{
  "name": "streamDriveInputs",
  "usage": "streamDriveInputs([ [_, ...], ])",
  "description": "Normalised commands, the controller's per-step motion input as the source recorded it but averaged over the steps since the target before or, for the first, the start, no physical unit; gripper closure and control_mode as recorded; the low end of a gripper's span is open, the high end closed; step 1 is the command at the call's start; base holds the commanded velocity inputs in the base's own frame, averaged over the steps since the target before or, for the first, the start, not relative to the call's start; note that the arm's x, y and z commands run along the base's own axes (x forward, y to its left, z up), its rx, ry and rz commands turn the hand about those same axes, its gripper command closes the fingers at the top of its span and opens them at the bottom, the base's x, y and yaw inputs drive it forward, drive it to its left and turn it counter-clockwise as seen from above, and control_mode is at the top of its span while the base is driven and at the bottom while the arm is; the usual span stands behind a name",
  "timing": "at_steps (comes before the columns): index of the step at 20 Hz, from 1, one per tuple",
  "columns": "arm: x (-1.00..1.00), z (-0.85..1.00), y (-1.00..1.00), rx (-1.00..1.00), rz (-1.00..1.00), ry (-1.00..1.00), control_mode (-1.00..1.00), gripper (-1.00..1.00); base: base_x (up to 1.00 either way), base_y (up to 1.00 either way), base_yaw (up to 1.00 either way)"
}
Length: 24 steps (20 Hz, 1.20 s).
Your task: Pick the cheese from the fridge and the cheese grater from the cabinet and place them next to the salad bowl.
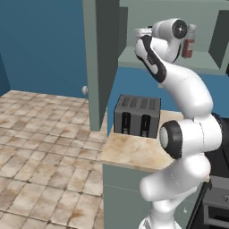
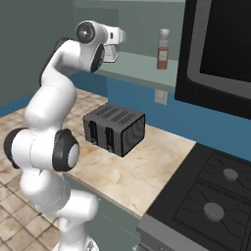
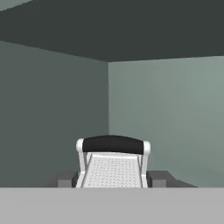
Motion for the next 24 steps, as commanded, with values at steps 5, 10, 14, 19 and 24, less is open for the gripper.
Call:
streamDriveInputs([
  [5,-0.93,0.47,-0.01,0.0,-0.01,-0.04,-1.0,1.0,0.0,0.0,0.0],
  [10,-0.94,0.31,-0.1,0.0,0.0,0.03,-1.0,1.0,0.0,0.0,0.0],
  [14,-0.92,0.02,-0.13,0.0,0.0,0.1,-1.0,1.0,0.0,0.0,0.0],
  [19,-0.76,-0.1,-0.14,0.01,0.0,0.0,-1.0,1.0,0.0,0.0,0.0],
  [24,-0.79,-0.42,-0.02,0.0,0.0,0.01,-1.0,1.0,0.0,0.0,0.0],
])
